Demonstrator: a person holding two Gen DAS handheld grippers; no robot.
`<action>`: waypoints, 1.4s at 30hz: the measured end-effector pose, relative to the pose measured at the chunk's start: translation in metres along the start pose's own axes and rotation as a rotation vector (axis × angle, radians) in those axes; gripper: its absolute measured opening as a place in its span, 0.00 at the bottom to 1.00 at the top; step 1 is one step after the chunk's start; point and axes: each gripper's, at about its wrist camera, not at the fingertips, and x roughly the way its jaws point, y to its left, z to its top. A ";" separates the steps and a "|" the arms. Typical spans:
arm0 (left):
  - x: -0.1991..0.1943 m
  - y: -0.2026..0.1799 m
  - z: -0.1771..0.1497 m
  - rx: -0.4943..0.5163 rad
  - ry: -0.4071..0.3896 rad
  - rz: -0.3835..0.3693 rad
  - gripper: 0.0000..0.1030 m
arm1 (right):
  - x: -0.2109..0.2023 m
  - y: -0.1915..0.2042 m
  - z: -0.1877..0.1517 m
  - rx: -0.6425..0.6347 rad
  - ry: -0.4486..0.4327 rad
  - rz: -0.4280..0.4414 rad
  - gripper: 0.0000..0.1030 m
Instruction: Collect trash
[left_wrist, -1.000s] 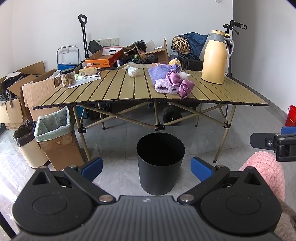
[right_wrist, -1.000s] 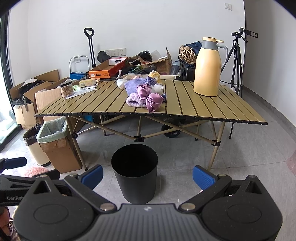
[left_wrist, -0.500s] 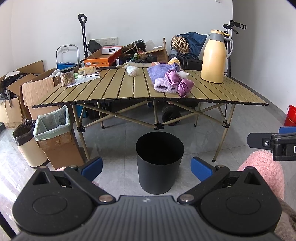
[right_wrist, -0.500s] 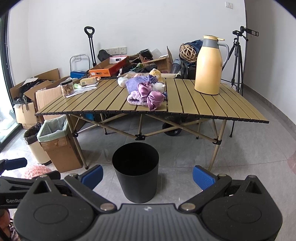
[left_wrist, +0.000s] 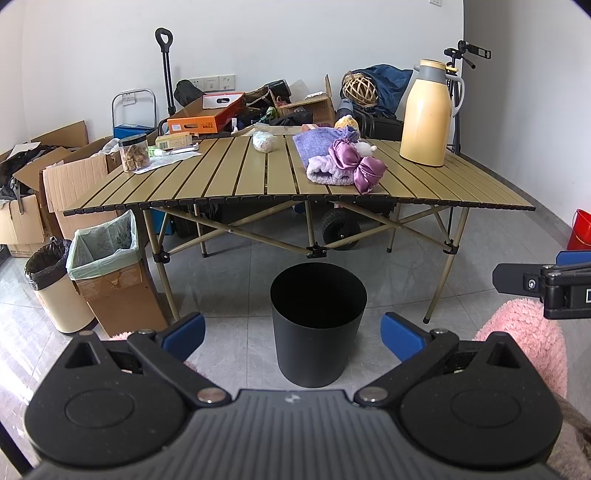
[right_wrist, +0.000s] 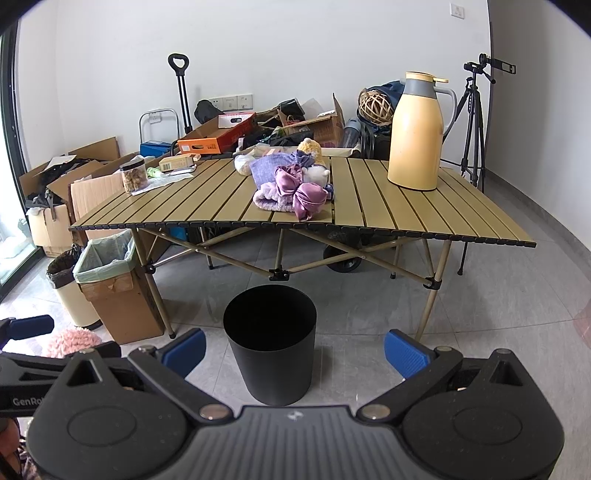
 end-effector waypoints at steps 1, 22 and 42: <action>0.000 0.000 0.000 0.000 0.000 0.000 1.00 | 0.000 0.000 0.000 -0.001 -0.001 0.000 1.00; 0.000 -0.002 0.000 0.001 0.000 0.000 1.00 | -0.002 -0.001 0.001 -0.003 -0.010 0.000 1.00; 0.000 -0.001 0.000 0.001 -0.001 0.000 1.00 | -0.003 0.000 -0.001 -0.002 -0.014 0.000 1.00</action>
